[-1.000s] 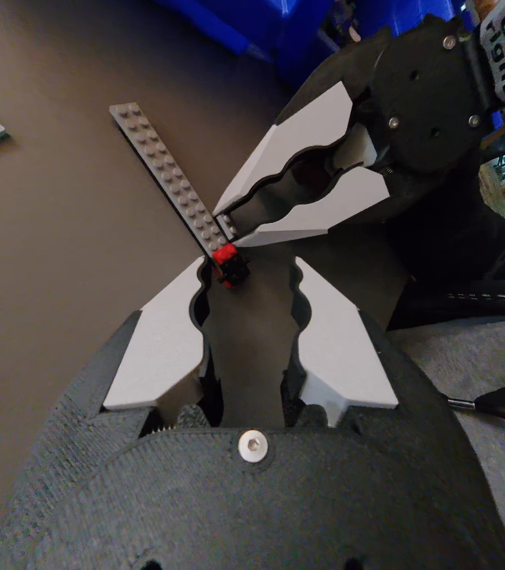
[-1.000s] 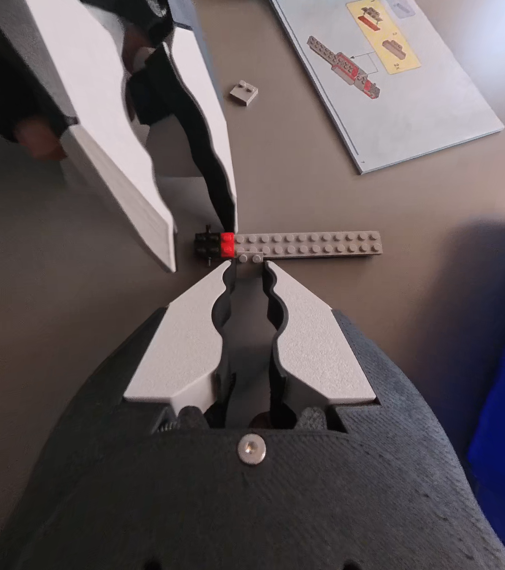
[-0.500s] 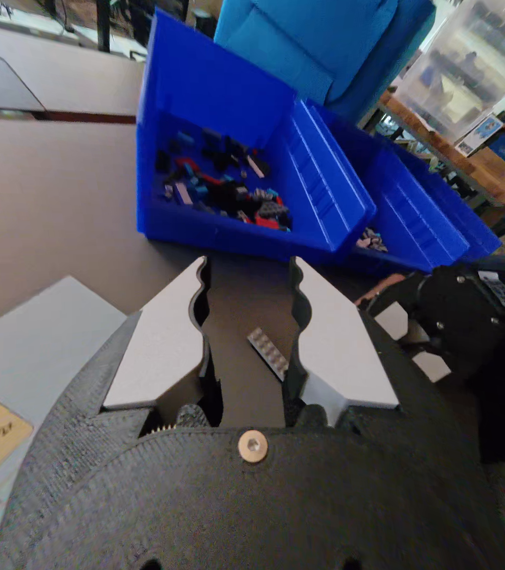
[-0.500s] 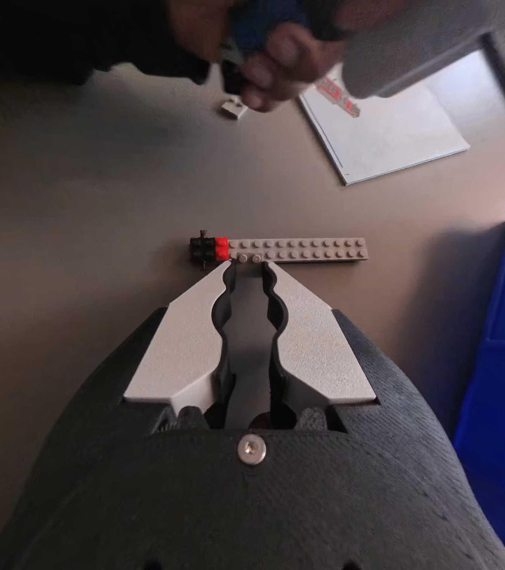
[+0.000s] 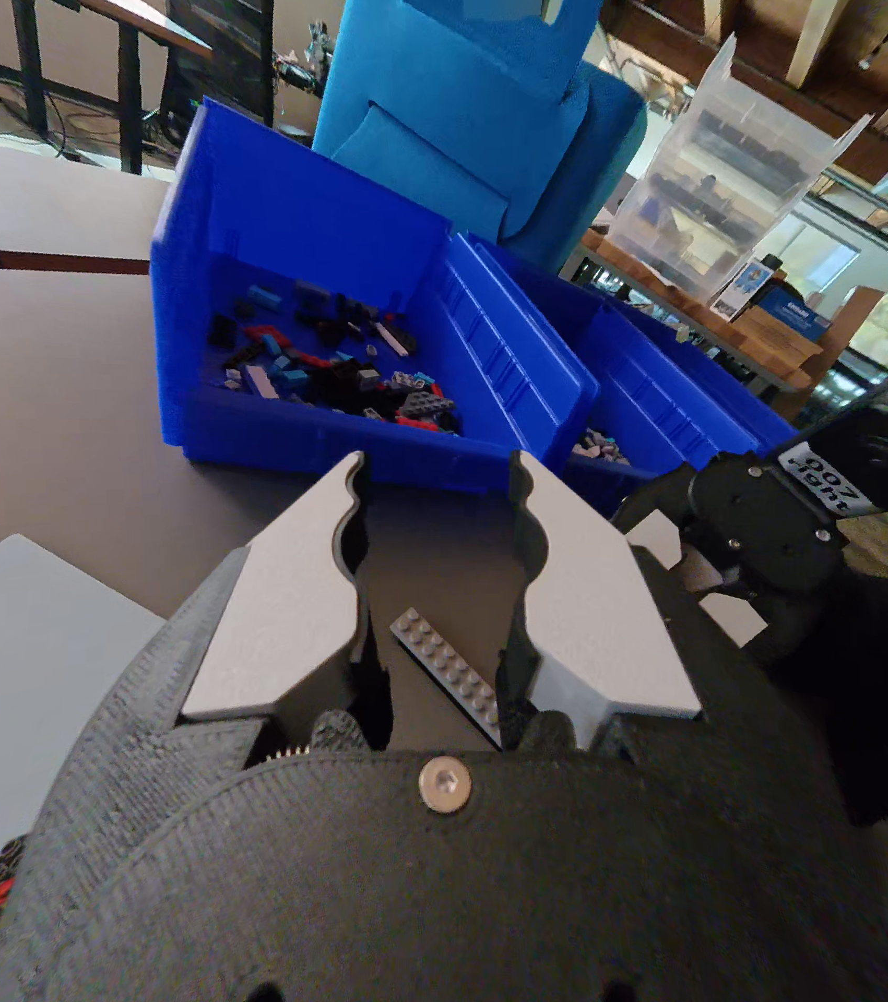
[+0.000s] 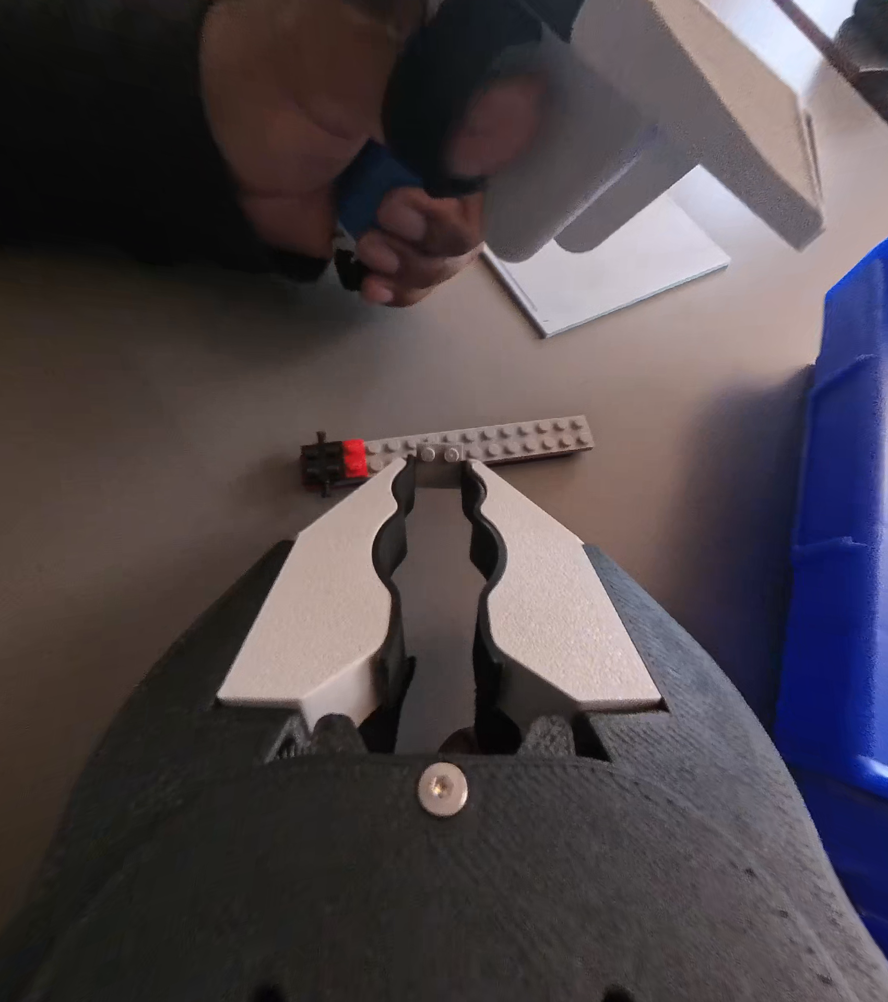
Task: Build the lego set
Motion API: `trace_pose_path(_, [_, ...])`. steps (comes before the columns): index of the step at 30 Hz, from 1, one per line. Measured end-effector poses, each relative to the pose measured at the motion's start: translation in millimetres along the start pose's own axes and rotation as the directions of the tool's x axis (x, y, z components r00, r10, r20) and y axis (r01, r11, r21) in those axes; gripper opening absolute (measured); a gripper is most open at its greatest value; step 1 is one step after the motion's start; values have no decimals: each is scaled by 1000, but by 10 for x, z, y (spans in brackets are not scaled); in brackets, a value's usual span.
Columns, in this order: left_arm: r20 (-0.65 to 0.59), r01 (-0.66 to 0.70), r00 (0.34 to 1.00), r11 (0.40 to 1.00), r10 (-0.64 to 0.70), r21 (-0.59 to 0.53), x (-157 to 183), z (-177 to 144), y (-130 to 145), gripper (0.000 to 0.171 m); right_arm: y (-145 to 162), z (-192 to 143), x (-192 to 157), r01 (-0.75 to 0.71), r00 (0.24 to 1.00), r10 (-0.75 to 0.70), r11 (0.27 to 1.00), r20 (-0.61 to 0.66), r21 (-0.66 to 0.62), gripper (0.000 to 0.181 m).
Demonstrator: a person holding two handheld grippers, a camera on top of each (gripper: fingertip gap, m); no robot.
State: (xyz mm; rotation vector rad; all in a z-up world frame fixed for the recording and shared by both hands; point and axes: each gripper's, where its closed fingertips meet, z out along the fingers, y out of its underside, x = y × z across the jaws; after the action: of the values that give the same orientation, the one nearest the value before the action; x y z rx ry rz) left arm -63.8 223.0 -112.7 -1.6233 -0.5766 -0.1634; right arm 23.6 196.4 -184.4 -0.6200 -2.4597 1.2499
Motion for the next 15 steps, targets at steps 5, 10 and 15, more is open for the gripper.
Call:
trace_pose_path(5, [137, 15, 991, 993, 1, -115, 42, -202, 190, 50, 55, 43, -71, 69, 998, -69, 996, 4, -50, 19])
trace_pose_path(10, [184, 142, 976, 979, -115, -144, 136, -441, 453, 51, 67, 37, -134, 70, 997, -67, 996, 50, -54, 19])
trace_pose_path(15, [250, 215, 956, 942, -151, -256, 171, -594, 862, 51, 76, 45, -161, 87, 995, -84, 994, 59, -60, 19])
